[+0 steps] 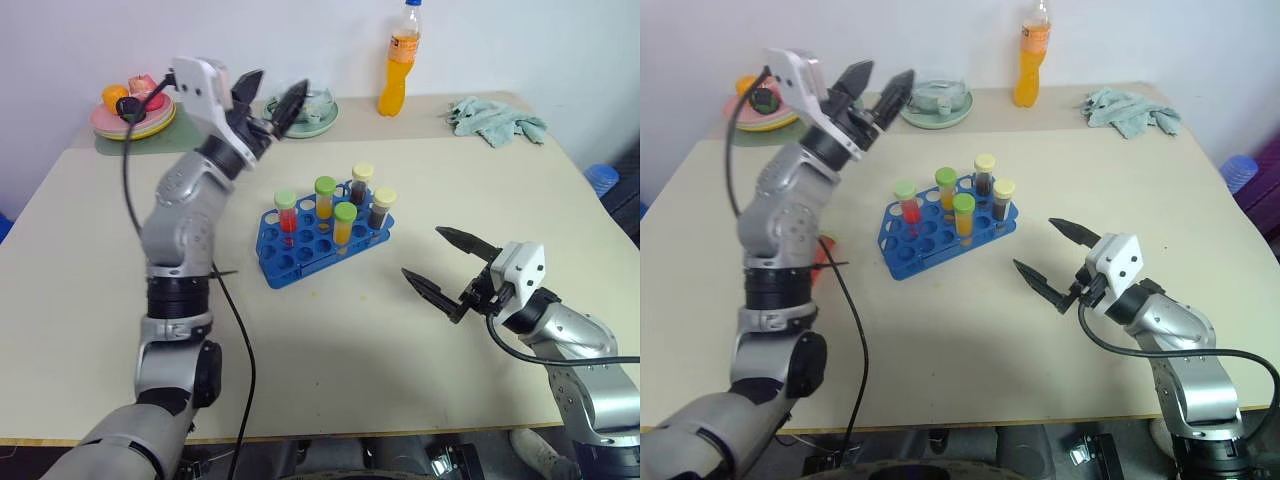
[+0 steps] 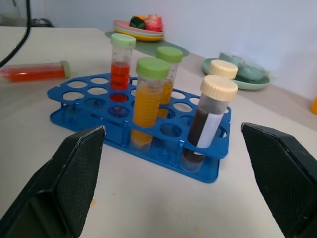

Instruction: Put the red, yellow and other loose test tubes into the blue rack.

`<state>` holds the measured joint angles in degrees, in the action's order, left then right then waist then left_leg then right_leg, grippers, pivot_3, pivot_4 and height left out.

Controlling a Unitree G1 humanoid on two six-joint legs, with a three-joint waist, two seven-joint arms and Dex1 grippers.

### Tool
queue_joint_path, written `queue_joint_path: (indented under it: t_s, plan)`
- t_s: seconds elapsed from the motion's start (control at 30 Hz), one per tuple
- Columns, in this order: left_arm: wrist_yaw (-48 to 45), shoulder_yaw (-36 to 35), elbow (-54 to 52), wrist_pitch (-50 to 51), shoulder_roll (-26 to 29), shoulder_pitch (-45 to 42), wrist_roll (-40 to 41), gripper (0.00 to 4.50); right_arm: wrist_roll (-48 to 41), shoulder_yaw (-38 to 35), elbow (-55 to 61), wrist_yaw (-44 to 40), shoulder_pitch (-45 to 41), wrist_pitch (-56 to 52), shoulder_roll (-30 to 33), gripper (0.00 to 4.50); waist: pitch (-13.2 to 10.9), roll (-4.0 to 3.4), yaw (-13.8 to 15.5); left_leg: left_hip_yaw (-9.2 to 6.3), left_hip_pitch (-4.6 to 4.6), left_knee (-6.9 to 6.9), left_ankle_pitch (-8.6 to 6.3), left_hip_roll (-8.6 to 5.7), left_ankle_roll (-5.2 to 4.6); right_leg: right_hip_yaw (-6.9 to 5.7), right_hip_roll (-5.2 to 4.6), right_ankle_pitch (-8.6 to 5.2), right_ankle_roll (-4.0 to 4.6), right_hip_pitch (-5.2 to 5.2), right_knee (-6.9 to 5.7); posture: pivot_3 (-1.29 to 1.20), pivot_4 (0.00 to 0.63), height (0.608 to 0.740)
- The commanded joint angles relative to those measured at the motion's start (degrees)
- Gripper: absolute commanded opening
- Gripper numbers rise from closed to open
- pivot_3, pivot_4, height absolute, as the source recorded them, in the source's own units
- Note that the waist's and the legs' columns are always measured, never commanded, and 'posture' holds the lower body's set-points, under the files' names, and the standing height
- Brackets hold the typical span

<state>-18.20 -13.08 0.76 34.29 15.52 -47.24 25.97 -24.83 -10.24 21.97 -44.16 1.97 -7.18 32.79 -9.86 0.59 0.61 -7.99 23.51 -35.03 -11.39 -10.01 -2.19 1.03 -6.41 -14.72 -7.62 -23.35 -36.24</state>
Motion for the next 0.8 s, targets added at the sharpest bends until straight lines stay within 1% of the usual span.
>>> queue_joint_path:
  t_s: [0.03,0.1,0.13,0.2,0.23,0.3,0.4,0.47,0.53,0.6,0.8]
  plan:
    - [8.2,-4.3,-8.7,24.9,6.6,2.4,2.6,4.16,-0.6,0.5,-2.1,-2.4,-2.2,1.8,0.3,4.50,0.0,0.02,-0.1,0.00,0.00,0.01,0.00,0.00,0.00,0.01,0.02,0.00,0.00,-0.03,-0.03,0.00,0.150,0.740]
    - [9.7,-6.6,-11.5,32.8,9.0,3.5,4.1,4.16,-0.3,1.3,-3.1,-3.0,-3.0,2.3,-0.1,4.50,-0.1,0.03,0.0,0.00,0.00,-0.01,-0.03,0.00,0.04,0.02,0.18,0.01,0.00,-0.09,-0.11,0.00,0.150,0.740]
    - [8.9,-4.6,-11.3,39.0,13.6,4.0,3.3,4.16,-0.1,1.8,-4.0,-3.5,-3.6,2.7,-0.5,4.50,-0.1,0.10,0.1,-0.01,0.00,-0.01,-0.04,0.00,0.07,0.02,0.21,0.01,0.01,-0.12,-0.11,0.00,0.150,0.740]
    - [5.5,-3.6,-9.3,50.7,20.7,4.4,4.7,4.16,0.1,2.9,-5.9,-4.6,-4.8,3.8,-1.0,4.50,-0.2,0.16,0.1,-0.09,0.00,-0.04,-0.02,0.04,0.15,0.03,0.31,0.02,0.02,-0.14,-0.15,0.00,0.150,0.740]
    - [2.5,-1.9,-7.8,55.1,25.2,4.9,6.5,4.16,0.2,3.4,-6.9,-5.1,-5.4,4.3,-1.2,4.50,-0.2,0.14,0.1,-0.10,-0.01,-0.04,-0.02,0.04,0.17,0.04,0.34,0.02,0.03,-0.14,-0.18,0.00,0.150,0.740]
    - [-1.9,1.3,-5.5,57.9,31.5,5.8,9.6,4.16,0.3,4.0,-8.2,-5.7,-6.4,5.0,-1.5,4.50,-0.2,0.11,0.0,-0.10,-0.08,-0.02,-0.02,0.04,0.19,0.09,0.37,0.02,0.04,-0.24,-0.19,0.00,0.150,0.740]
    - [-8.2,7.2,-0.9,58.2,40.7,6.3,12.8,4.16,0.6,5.1,-10.3,-6.6,-8.2,5.7,-2.0,4.50,-0.2,0.07,0.2,-0.11,-0.13,0.00,-0.03,0.04,0.20,0.10,0.38,0.02,0.07,-0.21,-0.17,0.00,0.150,0.740]
    - [-12.4,11.5,0.8,58.2,45.3,5.8,14.6,4.16,0.9,5.6,-11.1,-6.9,-9.1,6.0,-2.4,4.50,-0.2,0.07,0.2,-0.11,-0.12,-0.01,-0.02,0.05,0.22,0.12,0.38,0.05,0.11,-0.22,-0.16,0.00,0.150,0.740]
    - [-13.7,13.7,2.7,58.2,46.5,4.7,14.3,4.16,1.1,6.0,-11.7,-6.9,-9.7,6.2,-2.9,4.50,-0.2,0.06,0.2,-0.11,-0.12,0.05,-0.02,0.06,0.22,0.19,0.38,0.06,0.12,-0.23,-0.11,0.00,0.150,0.740]
    - [-14.2,15.3,5.0,58.2,46.1,3.3,13.9,4.16,1.4,6.3,-12.2,-6.8,-10.2,6.6,-3.3,4.50,-0.2,0.05,0.3,-0.11,-0.12,0.09,-0.02,0.06,0.22,0.20,0.37,0.05,0.13,-0.24,-0.10,0.00,0.150,0.740]
    - [-11.3,20.1,13.1,58.2,42.4,-3.6,14.6,4.16,1.5,6.1,-12.4,-6.7,-9.0,8.0,-3.9,4.50,-0.2,0.05,0.2,-0.12,-0.10,0.12,-0.02,0.08,0.23,0.22,0.37,0.05,0.12,-0.29,-0.10,0.00,0.150,0.740]
